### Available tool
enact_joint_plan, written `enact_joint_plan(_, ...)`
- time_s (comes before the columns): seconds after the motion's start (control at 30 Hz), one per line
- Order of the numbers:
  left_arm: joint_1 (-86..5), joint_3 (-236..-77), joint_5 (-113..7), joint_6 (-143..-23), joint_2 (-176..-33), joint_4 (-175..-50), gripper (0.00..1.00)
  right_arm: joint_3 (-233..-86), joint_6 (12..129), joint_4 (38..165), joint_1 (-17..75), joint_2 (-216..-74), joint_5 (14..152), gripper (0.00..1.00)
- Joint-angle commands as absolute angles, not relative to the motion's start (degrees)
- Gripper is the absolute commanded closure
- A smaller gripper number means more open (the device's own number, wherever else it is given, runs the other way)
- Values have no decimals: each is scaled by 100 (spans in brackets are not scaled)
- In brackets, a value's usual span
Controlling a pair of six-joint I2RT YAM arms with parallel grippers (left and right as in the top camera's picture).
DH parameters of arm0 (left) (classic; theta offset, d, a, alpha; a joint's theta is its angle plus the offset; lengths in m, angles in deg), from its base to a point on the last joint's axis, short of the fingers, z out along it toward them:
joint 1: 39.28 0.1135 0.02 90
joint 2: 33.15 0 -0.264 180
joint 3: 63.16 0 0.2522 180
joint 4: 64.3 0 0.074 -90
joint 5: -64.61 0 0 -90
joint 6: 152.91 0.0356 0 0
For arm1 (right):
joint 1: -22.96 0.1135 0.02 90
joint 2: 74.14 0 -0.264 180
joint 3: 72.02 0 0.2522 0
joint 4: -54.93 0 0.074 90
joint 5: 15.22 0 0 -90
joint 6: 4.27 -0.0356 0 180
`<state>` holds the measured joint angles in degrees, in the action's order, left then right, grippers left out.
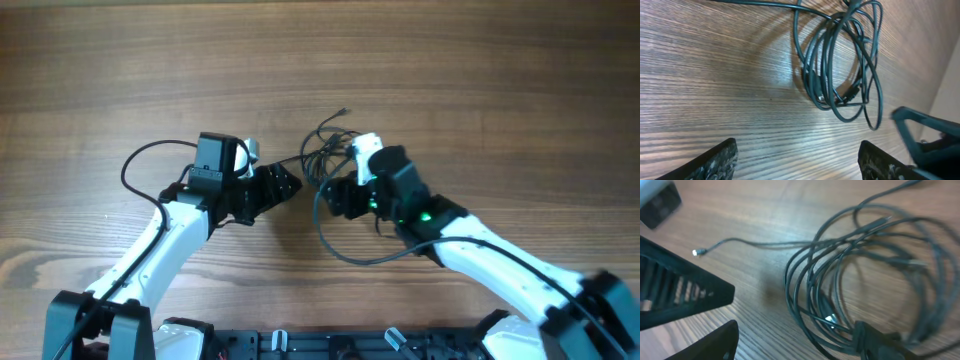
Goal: Untangle cables
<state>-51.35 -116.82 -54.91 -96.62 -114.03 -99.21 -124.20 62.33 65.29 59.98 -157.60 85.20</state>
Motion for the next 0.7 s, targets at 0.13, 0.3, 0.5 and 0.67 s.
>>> enact_joint_plan(0.13, -5153, -11666, -5157, -9889, -11351, -9899, 18, -12529, 6307, 6129, 6127, -16571, 7753, 43)
enact_joint_plan(0.3, -5164, -11666, -5143, -10132, -11351, -9893, 14, -12529, 6303, 5919, 6127, -16660, 7510, 54)
enact_joint_plan(0.5, -5354, -11666, -5141, -10173, -11353, -9766, 12, -12529, 5363, 5871, 6113, -16660, 6765, 94)
enact_joint_plan(0.67, -5699, -11666, -4835, -10468, -11355, -9233, 15, -12529, 5116, 5714, 6116, -16660, 6876, 95)
